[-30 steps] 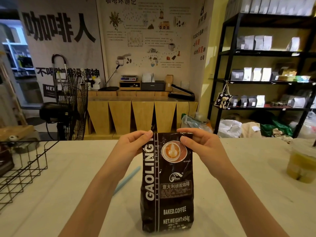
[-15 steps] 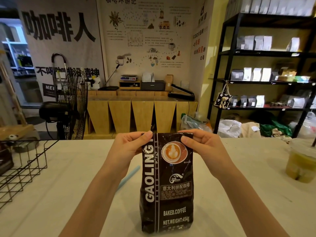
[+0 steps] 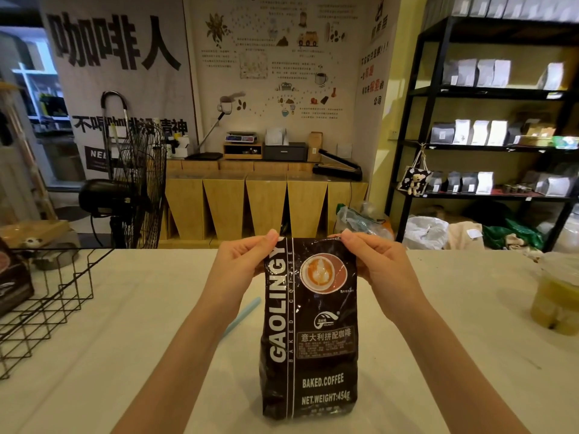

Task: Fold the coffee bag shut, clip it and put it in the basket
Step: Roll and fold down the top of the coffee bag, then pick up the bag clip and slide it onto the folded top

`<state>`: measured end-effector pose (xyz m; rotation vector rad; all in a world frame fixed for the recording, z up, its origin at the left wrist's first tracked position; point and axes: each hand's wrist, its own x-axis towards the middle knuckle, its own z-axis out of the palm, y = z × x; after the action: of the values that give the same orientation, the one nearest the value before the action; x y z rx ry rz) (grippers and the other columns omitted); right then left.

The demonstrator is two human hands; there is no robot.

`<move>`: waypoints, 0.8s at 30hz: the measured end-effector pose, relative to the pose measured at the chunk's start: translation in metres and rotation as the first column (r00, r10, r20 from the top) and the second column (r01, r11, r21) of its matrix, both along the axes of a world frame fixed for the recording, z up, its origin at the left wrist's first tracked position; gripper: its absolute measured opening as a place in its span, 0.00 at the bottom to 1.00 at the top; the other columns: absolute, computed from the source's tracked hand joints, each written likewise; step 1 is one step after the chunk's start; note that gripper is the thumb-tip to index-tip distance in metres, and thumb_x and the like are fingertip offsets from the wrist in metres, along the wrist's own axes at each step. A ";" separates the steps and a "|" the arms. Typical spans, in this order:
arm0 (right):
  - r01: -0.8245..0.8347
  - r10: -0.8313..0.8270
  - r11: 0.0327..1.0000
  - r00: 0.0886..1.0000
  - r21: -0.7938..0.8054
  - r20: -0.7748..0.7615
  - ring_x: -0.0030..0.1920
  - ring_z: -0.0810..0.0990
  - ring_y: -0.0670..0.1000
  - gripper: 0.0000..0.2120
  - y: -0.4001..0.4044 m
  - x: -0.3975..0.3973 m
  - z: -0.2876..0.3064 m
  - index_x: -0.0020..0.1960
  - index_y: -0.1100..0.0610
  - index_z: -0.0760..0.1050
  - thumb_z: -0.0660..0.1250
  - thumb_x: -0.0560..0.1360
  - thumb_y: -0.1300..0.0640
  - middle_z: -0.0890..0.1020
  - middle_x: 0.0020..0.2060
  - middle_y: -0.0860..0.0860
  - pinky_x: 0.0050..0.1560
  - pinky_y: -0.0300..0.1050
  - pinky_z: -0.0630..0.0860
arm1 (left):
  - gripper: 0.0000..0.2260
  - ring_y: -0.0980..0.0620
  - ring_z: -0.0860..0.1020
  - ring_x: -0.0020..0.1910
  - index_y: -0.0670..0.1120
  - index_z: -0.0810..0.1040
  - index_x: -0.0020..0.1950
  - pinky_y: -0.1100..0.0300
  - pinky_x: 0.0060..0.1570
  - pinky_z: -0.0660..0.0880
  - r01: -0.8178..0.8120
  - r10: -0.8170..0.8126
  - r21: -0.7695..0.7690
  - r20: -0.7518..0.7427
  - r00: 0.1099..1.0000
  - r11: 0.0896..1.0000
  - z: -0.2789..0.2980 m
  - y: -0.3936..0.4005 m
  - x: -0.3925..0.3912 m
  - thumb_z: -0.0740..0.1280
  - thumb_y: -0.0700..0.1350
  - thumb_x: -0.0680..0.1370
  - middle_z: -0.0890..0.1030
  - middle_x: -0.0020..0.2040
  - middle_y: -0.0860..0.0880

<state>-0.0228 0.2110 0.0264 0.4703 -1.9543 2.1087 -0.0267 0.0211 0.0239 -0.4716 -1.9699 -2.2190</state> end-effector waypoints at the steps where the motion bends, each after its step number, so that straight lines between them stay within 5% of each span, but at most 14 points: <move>1: -0.013 0.013 1.000 1.000 0.005 0.001 0.35 0.83 0.46 0.08 0.000 0.000 0.000 0.41 0.53 0.82 0.66 0.68 0.52 0.85 0.32 0.48 0.35 0.33 0.77 | 0.15 0.54 0.81 0.36 0.41 0.83 0.42 0.61 0.44 0.73 -0.008 0.008 0.002 -0.003 1.000 1.000 0.000 0.000 0.000 0.64 0.51 0.69 0.85 0.36 0.48; 7: 0.000 0.001 1.000 1.000 0.031 -0.029 0.34 0.84 0.46 0.06 -0.001 0.000 -0.002 0.43 0.56 0.80 0.69 0.69 0.65 0.86 0.31 0.47 0.35 0.35 0.79 | 0.15 0.56 0.80 0.50 0.50 0.80 0.52 0.64 0.50 0.74 0.048 -0.053 -0.374 -0.004 0.999 0.926 0.005 -0.026 -0.001 0.63 0.54 0.70 0.84 0.48 0.53; 9: 0.010 -0.009 1.000 1.000 0.027 -0.027 0.34 0.84 0.46 0.06 -0.001 -0.001 -0.004 0.42 0.55 0.80 0.69 0.69 0.64 0.86 0.30 0.47 0.35 0.36 0.80 | 0.15 0.57 0.78 0.51 0.51 0.79 0.54 0.65 0.49 0.71 0.053 -0.005 -0.624 0.079 0.997 0.779 -0.001 -0.046 -0.006 0.65 0.54 0.71 0.82 0.50 0.55; 12: 0.017 -0.017 1.000 1.000 0.014 -0.022 0.34 0.84 0.47 0.06 -0.002 -0.002 -0.006 0.41 0.54 0.80 0.69 0.70 0.64 0.86 0.30 0.48 0.36 0.36 0.80 | 0.13 0.56 0.75 0.51 0.50 0.79 0.54 0.61 0.53 0.67 0.166 0.105 -0.910 0.221 0.970 0.379 -0.029 -0.075 -0.024 0.67 0.53 0.73 0.80 0.51 0.55; 18: 0.023 -0.022 1.000 1.000 0.012 -0.018 0.34 0.84 0.47 0.05 -0.001 -0.002 -0.007 0.42 0.55 0.80 0.68 0.70 0.63 0.86 0.30 0.48 0.36 0.35 0.80 | 0.16 0.52 0.74 0.48 0.46 0.78 0.54 0.60 0.49 0.71 0.215 0.255 -0.973 0.231 0.939 0.090 -0.077 -0.083 -0.051 0.71 0.51 0.69 0.77 0.51 0.50; 21: 0.021 -0.020 1.000 1.000 0.014 -0.017 0.35 0.84 0.48 0.04 0.000 -0.002 -0.007 0.43 0.55 0.80 0.68 0.70 0.63 0.86 0.31 0.48 0.37 0.36 0.80 | 0.13 0.51 0.73 0.44 0.45 0.78 0.50 0.60 0.46 0.73 0.144 0.313 -0.987 0.161 0.936 0.075 -0.089 -0.076 -0.055 0.72 0.46 0.69 0.75 0.47 0.49; 24: 0.009 -0.009 1.000 1.000 0.012 -0.015 0.35 0.84 0.47 0.04 0.001 -0.002 -0.008 0.43 0.57 0.80 0.68 0.70 0.62 0.85 0.31 0.48 0.38 0.36 0.80 | 0.07 0.51 0.73 0.42 0.44 0.78 0.46 0.62 0.41 0.71 0.060 0.332 -0.984 0.115 0.936 0.170 -0.090 -0.074 -0.056 0.71 0.43 0.70 0.77 0.46 0.47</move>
<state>-0.0248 0.2120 0.0183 0.4771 -1.9580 2.0830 -0.0825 -0.0526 -0.0658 0.0381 -3.2668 -0.5074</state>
